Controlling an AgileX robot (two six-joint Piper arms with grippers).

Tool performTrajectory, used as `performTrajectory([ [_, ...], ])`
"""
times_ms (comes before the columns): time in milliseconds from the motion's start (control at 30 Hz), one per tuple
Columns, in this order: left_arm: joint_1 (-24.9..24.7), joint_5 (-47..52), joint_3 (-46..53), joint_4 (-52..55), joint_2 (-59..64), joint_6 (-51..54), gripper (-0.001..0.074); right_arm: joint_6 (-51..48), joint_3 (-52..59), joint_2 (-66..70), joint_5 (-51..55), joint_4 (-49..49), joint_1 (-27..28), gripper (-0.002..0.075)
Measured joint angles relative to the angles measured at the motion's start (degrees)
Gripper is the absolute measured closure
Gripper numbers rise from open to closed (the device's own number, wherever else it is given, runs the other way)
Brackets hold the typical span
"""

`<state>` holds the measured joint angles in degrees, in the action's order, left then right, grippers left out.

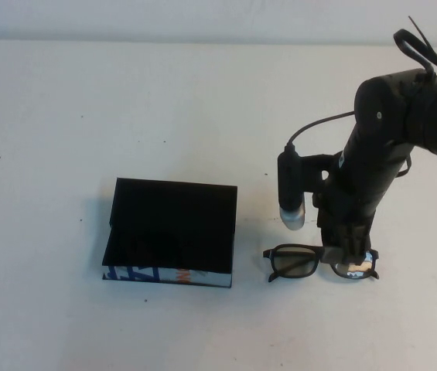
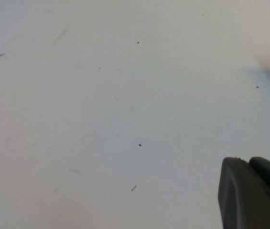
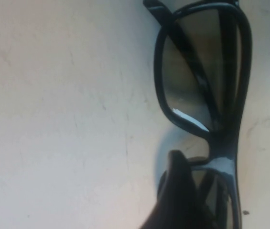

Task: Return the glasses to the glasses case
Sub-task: Pick up the glasses from the table

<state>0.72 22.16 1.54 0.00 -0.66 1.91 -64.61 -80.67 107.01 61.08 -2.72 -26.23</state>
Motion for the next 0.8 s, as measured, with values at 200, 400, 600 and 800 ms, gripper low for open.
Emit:
performTrajectory([
  [200, 0.00, 0.00, 0.00, 0.00, 0.00, 0.00, 0.0739, -2.98, -0.11, 1.33, -0.54, -0.02, 0.39, 0.0296],
  [400, 0.00, 0.00, 0.00, 0.00, 0.00, 0.00, 0.0739, -3.85, -0.52, 2.59, -1.60, -0.12, 0.39, 0.0296],
  [600, 0.00, 0.00, 0.00, 0.00, 0.00, 0.00, 0.0739, -4.79, -0.52, 4.47, -1.79, -0.19, 0.39, 0.0296],
  [800, 0.00, 0.00, 0.00, 0.00, 0.00, 0.00, 0.0739, -5.01, -0.54, 5.60, -1.91, -0.33, 0.39, 0.0296],
])
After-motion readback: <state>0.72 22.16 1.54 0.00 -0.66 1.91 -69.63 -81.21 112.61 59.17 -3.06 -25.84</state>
